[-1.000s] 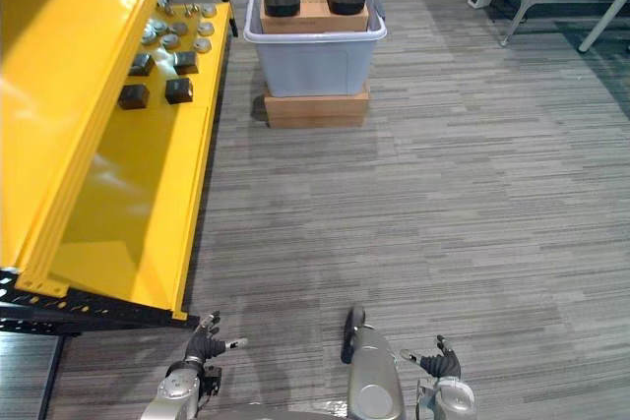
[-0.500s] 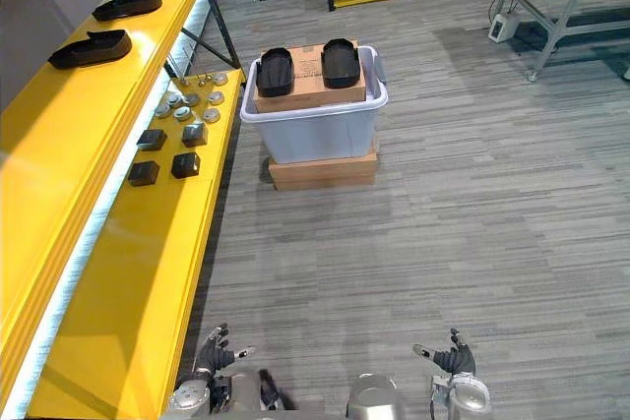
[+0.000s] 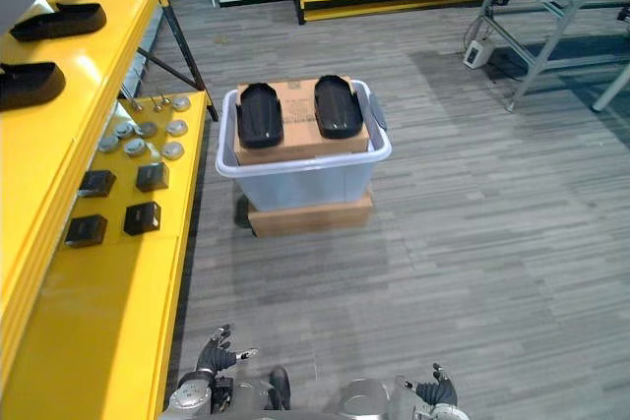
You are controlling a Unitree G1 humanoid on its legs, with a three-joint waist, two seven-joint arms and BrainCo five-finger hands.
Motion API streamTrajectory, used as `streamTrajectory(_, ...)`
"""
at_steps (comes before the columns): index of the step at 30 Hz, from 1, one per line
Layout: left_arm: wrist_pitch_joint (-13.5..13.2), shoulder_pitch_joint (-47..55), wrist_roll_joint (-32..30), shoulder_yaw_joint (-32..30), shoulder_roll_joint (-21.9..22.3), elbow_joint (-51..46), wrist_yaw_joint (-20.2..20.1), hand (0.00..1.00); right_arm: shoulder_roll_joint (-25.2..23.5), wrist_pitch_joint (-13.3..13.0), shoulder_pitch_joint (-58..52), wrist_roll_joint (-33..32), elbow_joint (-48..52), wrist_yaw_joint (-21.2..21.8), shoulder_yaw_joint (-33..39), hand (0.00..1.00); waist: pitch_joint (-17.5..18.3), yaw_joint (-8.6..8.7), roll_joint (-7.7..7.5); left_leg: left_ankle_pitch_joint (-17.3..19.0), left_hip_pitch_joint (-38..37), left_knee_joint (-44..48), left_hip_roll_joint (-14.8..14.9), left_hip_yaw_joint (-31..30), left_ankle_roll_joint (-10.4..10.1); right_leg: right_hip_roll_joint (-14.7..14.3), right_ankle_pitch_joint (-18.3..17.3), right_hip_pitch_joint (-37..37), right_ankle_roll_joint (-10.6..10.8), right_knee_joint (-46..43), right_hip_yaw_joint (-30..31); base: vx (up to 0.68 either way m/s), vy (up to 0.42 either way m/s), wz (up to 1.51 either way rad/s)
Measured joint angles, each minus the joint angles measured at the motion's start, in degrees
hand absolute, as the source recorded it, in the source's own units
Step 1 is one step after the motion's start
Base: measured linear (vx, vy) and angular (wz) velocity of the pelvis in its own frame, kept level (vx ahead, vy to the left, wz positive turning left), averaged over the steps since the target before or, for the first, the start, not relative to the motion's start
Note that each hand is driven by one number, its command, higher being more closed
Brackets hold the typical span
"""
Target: Walk over and take plastic housings, then place them on the shelf
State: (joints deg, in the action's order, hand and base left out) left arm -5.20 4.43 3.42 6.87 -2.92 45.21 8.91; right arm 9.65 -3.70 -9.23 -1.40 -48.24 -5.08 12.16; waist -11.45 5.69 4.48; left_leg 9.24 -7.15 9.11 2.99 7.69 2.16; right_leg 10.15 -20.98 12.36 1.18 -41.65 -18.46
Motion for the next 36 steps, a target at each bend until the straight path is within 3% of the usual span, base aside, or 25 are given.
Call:
streamTrajectory(1,-0.28,-1.23,-0.02,-0.09,-0.04,0.36,0.01,0.0,0.31,0.12,-0.07,0.0,0.15,-0.03,0.01,0.0,-0.19,0.08,0.13,0.05,-1.09,-0.07,0.75,0.11,-0.1,-1.7,3.06,2.96,0.96,9.87,1.75,0.46,-0.152,0.36)
streamTrajectory(2,-0.36,-2.55,-0.07,-0.3,-0.4,0.43,0.07,0.0,0.14,0.21,-0.07,-0.01,0.31,-0.08,0.03,0.0,-0.74,0.53,-1.08,0.47,-2.33,-0.08,0.54,0.34,-2.24,-2.29,10.75,4.06,1.51,20.33,6.19,0.46,-0.179,0.52)
streamTrajectory(3,-0.42,-3.04,-0.09,-0.3,-0.68,0.83,0.08,0.0,0.15,0.27,-0.16,-0.01,0.23,-0.1,0.17,0.0,-1.1,1.24,-1.65,1.14,-3.13,-0.02,0.67,0.38,-3.92,-2.29,17.31,3.58,1.48,22.29,7.58,0.57,-0.242,0.64)
streamTrajectory(4,-0.44,-3.71,-0.11,-0.35,0.3,2.7,0.11,0.0,0.45,0.44,-0.9,0.0,-0.05,-0.18,0.54,0.0,-1.19,1.8,-1.46,2.43,-4.23,0.19,1.7,0.61,-5.87,-3.54,20.72,3.06,-1.54,20.72,7.79,0.38,-0.17,0.27)
streamTrajectory(5,-0.47,-3.35,-0.11,-0.19,0.79,2.73,-0.07,0.0,0.38,0.38,-0.1,0.0,0.17,-0.23,0.97,0.0,-0.93,1.35,-0.69,2.13,-4.4,1.04,2.23,1.56,-6.29,-3.93,18.22,3.87,-2.39,17.98,8.31,0.45,-0.215,0.08)
streamTrajectory(8,-0.38,-3.21,-0.72,-0.22,1.95,3.96,-0.16,0.0,0.65,0.33,-0.12,-0.19,0.23,-0.03,1.53,0.0,-1.7,2.69,-1.78,0.3,-2.24,12.04,3.35,0.86,-9.7,-1.87,10.2,1.67,-3.91,11.44,5.99,0.38,-0.244,0.38)
streamTrajectory(10,-0.39,-3.18,-0.76,-0.25,2.23,3.98,-0.17,0.0,0.51,0.46,-0.53,-0.34,0.17,-0.01,1.33,0.0,-2.26,2.76,-1.87,-2.09,4.2,29.22,6.79,0.0,-14.63,-2.29,7.85,-3.44,-4.5,13.02,3.61,0.32,-0.247,0.52)
streamTrajectory(11,-0.38,-2.91,-0.75,-0.34,2.24,3.98,-0.16,0.0,0.55,0.41,-0.3,-0.52,0.11,-0.05,1.45,0.0,-2.31,2.75,-1.69,-1.83,6.21,34.48,7.93,0.24,-14.29,-2.8,7.75,-6.2,-4.59,14.56,2.75,0.25,-0.181,0.14)
streamTrajectory(13,-0.41,-1.72,-0.75,-0.91,2.35,3.83,-0.13,0.0,0.46,0.18,-0.27,-1.41,0.11,-0.19,1.58,0.0,-2.28,2.4,-1.73,-0.56,7.53,35.34,7.82,1.07,-12.14,-3.62,8.21,-11.18,-4.45,18.9,2.61,0.21,-0.112,-0.1)
streamTrajectory(14,-0.41,-1.32,-0.67,-1.29,2.35,3.77,-0.14,0.0,0.41,0.15,-0.25,-1.48,0.08,-0.2,1.58,0.0,-2.27,1.71,-1.64,0.42,7.56,30.77,7.15,1.08,-10.52,-4.15,8.64,-13.34,-4.3,21.25,3.15,0.24,-0.066,-0.35)
streamTrajectory(17,-0.4,-0.82,-0.61,-2.55,2.73,3.58,-0.11,0.0,0.18,0.14,0.03,-1.5,0.03,-0.2,2.03,0.0,-2.21,0.41,-1.58,1.4,8.54,12.27,3.14,-4.61,-10.11,-4.22,8.98,-14.65,-3.74,23.2,5.22,0.23,0.037,-0.38)
streamTrajectory(19,-0.4,-0.57,-0.62,-2.53,2.79,3.66,-0.12,0.0,0.14,0.19,-0.28,-1.5,-0.48,-0.33,3.08,0.0,-1.89,-0.02,-0.76,-3.63,8.68,4.13,2.47,-6.07,-9.77,-5.33,9.1,-15.5,-2.59,24.14,6.32,0.2,0.11,-0.32)
streamTrajectory(20,-0.39,-0.17,-0.63,-2.53,2.79,3.84,-0.17,0.0,0.31,0.19,-0.74,-1.51,-0.59,-0.33,3.29,0.0,-1.51,0.01,0.85,-7.55,9.14,2.69,3.58,-5.71,-7.2,-7.14,8.77,-16.31,-1.81,24.79,7.03,0.19,0.164,-0.18)
streamTrajectory(23,-0.34,0.18,-0.67,-2.54,1.48,3.96,-0.17,0.0,-1.42,0.26,-1.73,-1.49,-0.59,-0.27,3.16,0.0,-0.39,-0.03,-1.18,-8.29,5.53,-2.82,1.45,-5.27,-5.89,-5.19,8.27,-16.71,0.04,24.94,7.86,0.14,0.135,-0.05)
streamTrajectory(25,-0.34,0.34,-0.71,-2.45,1.2,4.03,-0.18,0.0,-1.89,0.24,-1.9,-1.48,-0.62,-0.26,3.15,0.0,-0.08,-0.08,-1.6,-10.02,4.53,-6.66,-0.01,-5.19,-5.0,-3.91,8.24,-16.01,0.77,25.17,7.98,0.05,0.109,0.04)
streamTrajectory(31,-0.26,2.05,-0.74,-2.09,-0.51,5.1,-0.18,0.0,-3.24,0.25,-1.79,-1.48,-1.71,-0.25,2.68,0.0,0.86,-0.15,-1.17,-12.3,2.4,-13.04,-1.36,-5.25,-4.35,-3.06,8.54,-15.8,1.78,27.02,7.97,0.04,0.054,0.02)
streamTrajectory(36,-0.26,2.42,-0.75,-1.9,-0.85,5.17,-0.19,0.0,-3.54,0.26,-1.18,-1.47,-2.02,-0.39,2.76,0.0,1.54,-0.17,-1.9,-12.75,2.43,-14.48,-1.5,-5.85,-4.48,-3.49,8.51,-15.98,1.84,28.1,7.33,0.07,-0.018,0.05)
